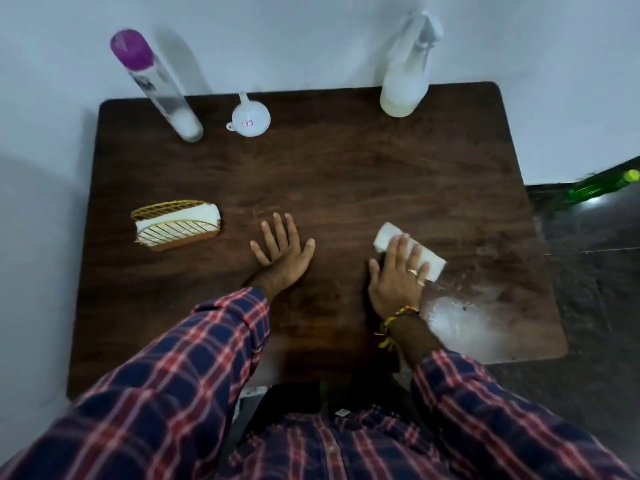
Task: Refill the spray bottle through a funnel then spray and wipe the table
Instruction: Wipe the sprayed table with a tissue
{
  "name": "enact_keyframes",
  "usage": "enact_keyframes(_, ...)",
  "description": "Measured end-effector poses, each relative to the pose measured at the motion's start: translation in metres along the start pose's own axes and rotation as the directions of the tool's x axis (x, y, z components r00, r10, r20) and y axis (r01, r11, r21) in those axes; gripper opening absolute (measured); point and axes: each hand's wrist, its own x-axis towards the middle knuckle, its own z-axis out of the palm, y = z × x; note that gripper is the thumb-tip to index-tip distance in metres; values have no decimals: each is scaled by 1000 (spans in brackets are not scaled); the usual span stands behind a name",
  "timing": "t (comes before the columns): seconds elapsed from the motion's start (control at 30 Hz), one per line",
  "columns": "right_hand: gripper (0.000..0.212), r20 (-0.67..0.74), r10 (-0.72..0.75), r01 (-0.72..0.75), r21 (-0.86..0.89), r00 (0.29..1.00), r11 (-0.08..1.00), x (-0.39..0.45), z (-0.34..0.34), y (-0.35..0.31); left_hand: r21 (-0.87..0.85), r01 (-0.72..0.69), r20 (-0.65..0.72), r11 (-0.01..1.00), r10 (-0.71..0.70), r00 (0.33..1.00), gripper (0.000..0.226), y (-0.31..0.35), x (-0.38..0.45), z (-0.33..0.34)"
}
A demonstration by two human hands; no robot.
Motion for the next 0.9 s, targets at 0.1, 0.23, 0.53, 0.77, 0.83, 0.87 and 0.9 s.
enact_keyframes(0.1,72,55,-250,254,-88,967,963,-22,18,-47,-85,-142,-62,986,137,989,65,-22,-20,-2)
enact_keyframes(0.23,68,184,-511,537,-145,840,831,-76,36,-63,70,-273,-108,959,280,954,60,-56,-64,21)
enact_keyframes(0.53,79,114,-51,60,-74,992,995,-56,7,11,139,-329,-76,934,341,937,74,-93,-108,46)
enact_keyframes(0.77,76,349,-442,520,-170,826,837,-104,13,8,69,-272,-17,960,274,962,59,-80,-108,32)
enact_keyframes(0.83,68,356,-508,580,-129,784,804,-98,-4,15,76,-271,3,960,271,962,59,-76,-107,32)
enact_keyframes(0.87,63,346,-490,551,-99,800,829,-91,-11,18,72,-269,9,960,269,963,59,-73,-108,33)
enact_keyframes(0.9,58,292,-449,484,-61,845,873,-85,-18,20,66,-268,8,961,268,963,59,-70,-108,36)
